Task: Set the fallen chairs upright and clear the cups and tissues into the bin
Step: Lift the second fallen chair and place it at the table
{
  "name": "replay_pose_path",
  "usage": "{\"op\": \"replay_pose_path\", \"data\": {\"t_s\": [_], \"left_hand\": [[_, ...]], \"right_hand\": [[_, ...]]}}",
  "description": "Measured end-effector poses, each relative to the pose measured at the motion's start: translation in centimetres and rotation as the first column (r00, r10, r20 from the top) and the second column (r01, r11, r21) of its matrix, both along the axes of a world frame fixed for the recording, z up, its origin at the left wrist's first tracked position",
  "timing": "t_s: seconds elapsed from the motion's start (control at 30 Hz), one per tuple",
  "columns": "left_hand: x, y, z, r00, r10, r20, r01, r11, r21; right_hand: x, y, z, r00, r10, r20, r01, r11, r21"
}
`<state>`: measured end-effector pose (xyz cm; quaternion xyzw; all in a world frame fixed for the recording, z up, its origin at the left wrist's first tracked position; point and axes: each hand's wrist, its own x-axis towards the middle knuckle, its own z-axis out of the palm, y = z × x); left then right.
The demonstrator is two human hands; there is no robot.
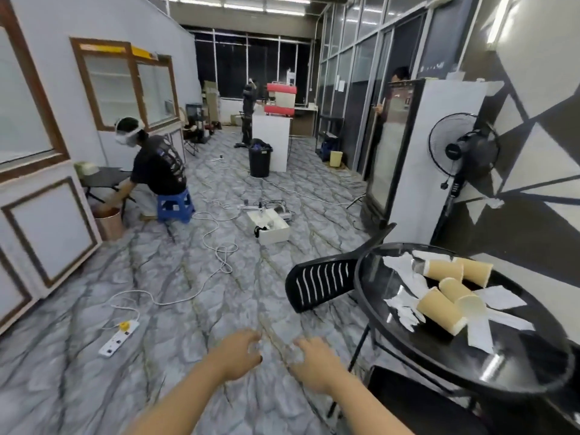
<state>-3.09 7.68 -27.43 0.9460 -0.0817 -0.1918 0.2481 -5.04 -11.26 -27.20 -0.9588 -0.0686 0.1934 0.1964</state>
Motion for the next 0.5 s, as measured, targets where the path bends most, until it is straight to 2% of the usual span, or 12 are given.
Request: {"op": "replay_pose_path", "data": {"t_s": [0.23,0.5], "left_hand": [[1.8,9.6,-1.1,0.990,0.142,-0.016,-0.139,0.984,0.110],[5.9,14.5,-2.8,0.977,0.197,-0.079,-0.186,0.974,0.127]], "right_hand": [[5.8,7.7,-1.9,0.991,0.085,-0.103,-0.092,0.994,-0.067],[12.0,10.7,-3.4,0.969,0.140,-0.204,-0.152,0.987,-0.043]]}}
